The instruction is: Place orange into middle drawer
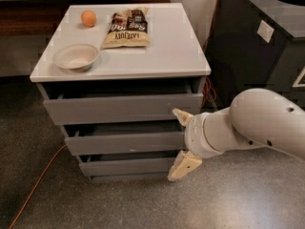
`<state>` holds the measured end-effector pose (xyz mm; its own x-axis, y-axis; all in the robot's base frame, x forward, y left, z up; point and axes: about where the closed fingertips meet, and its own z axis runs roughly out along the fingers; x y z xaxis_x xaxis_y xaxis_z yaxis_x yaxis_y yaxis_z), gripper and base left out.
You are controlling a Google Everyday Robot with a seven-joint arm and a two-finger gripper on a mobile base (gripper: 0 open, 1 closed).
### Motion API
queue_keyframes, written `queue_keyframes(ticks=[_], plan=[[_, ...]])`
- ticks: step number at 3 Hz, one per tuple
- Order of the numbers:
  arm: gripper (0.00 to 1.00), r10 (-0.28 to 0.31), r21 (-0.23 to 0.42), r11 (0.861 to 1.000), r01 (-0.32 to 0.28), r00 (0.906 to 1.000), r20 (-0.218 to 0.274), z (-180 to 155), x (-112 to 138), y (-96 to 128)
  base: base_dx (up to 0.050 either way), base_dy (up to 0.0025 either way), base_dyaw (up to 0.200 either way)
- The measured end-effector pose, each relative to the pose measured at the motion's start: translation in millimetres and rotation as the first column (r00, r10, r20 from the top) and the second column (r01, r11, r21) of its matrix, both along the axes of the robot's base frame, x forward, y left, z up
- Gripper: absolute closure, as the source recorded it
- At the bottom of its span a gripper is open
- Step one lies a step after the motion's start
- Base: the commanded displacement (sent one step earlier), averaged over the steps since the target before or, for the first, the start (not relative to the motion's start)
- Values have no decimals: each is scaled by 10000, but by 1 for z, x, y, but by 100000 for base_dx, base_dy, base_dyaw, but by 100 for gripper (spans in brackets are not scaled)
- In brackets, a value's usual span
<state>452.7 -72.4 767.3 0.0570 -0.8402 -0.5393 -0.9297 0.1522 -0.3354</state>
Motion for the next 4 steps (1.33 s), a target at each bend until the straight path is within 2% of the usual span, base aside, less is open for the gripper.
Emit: queue_keyframes(ticks=[1, 2, 4], plan=[[0, 306, 58, 9995, -308, 9990, 325, -32, 11, 25, 0, 0, 0], [0, 759, -180, 9970, -753, 9962, 415, -62, 23, 49, 0, 0, 0], [0, 1580, -979, 9831, -1547, 9871, 265, -113, 43, 86, 0, 0, 0]])
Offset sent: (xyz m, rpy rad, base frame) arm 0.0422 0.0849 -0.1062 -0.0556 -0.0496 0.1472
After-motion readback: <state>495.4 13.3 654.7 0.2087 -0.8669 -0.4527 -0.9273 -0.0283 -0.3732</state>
